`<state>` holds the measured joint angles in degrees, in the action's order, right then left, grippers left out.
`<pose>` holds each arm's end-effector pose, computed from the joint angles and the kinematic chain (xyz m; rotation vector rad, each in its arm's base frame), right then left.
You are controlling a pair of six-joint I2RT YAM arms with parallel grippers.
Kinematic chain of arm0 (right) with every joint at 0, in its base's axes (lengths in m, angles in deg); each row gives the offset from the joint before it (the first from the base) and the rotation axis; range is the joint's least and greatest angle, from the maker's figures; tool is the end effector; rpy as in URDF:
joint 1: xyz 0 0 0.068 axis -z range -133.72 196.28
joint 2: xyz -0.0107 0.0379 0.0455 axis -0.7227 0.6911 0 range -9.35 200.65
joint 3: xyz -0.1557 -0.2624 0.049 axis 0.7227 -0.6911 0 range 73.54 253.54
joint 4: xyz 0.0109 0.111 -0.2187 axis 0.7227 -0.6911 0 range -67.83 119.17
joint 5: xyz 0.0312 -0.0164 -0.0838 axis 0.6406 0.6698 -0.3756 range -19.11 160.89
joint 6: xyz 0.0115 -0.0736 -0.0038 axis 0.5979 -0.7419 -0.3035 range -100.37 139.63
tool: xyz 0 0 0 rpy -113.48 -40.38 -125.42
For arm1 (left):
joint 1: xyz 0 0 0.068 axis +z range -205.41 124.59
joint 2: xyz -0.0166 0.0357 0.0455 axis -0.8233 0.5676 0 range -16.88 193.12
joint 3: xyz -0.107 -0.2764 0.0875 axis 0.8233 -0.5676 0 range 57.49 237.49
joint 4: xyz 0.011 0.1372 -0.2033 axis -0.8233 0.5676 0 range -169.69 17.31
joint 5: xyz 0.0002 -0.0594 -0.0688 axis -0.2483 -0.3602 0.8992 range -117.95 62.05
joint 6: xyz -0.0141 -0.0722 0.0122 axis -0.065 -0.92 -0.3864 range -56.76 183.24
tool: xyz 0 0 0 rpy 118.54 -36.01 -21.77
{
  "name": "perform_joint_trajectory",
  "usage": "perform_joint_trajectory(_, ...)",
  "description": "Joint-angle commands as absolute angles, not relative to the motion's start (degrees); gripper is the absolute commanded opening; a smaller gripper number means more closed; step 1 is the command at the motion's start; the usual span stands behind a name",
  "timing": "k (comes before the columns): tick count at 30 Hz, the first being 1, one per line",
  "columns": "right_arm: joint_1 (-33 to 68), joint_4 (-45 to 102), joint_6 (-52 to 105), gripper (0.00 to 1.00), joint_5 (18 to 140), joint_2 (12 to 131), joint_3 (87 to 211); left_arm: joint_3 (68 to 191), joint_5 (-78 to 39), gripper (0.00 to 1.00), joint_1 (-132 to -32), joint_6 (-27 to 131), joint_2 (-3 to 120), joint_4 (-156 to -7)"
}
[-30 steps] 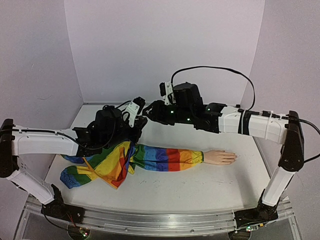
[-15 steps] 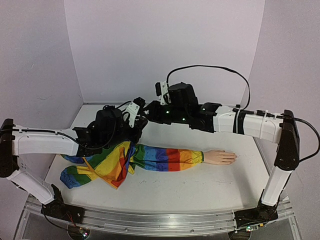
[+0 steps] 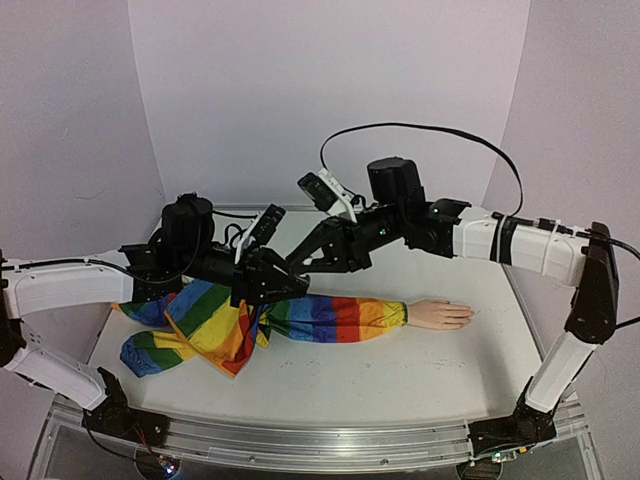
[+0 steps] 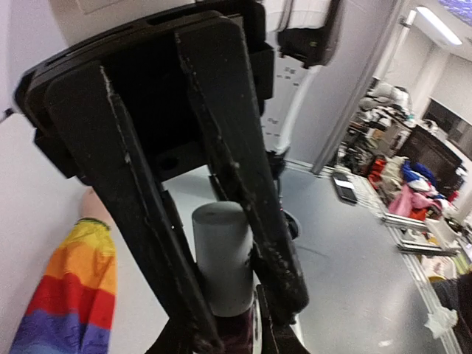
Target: Paint the nails
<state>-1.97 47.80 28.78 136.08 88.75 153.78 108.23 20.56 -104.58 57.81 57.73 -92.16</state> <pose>0.2226 0.3349 0.4003 -1.4528 1.1150 1.6103 0.1515 -0.2469 0.3439 1.2954 1.4330 -1.4061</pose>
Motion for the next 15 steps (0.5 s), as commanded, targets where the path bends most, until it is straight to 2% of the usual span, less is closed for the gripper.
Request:
perform_joint_trajectory(1,-3.0,51.0,27.3,0.00,142.5,86.1,153.1,110.7,32.4,0.00,-107.4,60.5,57.8,-98.6)
perform_joint_trajectory(3,-3.0,50.7,27.8,0.03,138.0,85.2,152.9,110.3,21.7,0.00,-107.4,61.0,57.8,-98.6)
perform_joint_trajectory(8,-2.7,48.9,28.6,0.56,114.4,80.4,151.4,107.7,-1.9,0.00,-107.6,66.4,55.6,-98.6)
perform_joint_trajectory(10,-2.4,48.3,30.6,0.72,103.4,77.9,150.2,106.8,-13.4,0.00,-108.4,68.6,54.9,-98.6)
perform_joint_trajectory(12,-2.3,47.2,33.2,0.81,95.2,76.4,149.7,106.1,-23.5,0.00,-109.3,70.8,54.6,-98.5)
perform_joint_trajectory(15,-2.3,46.6,39.4,0.83,90.5,76.0,149.7,105.6,-35.5,0.00,-111.3,74.2,54.7,-98.6)
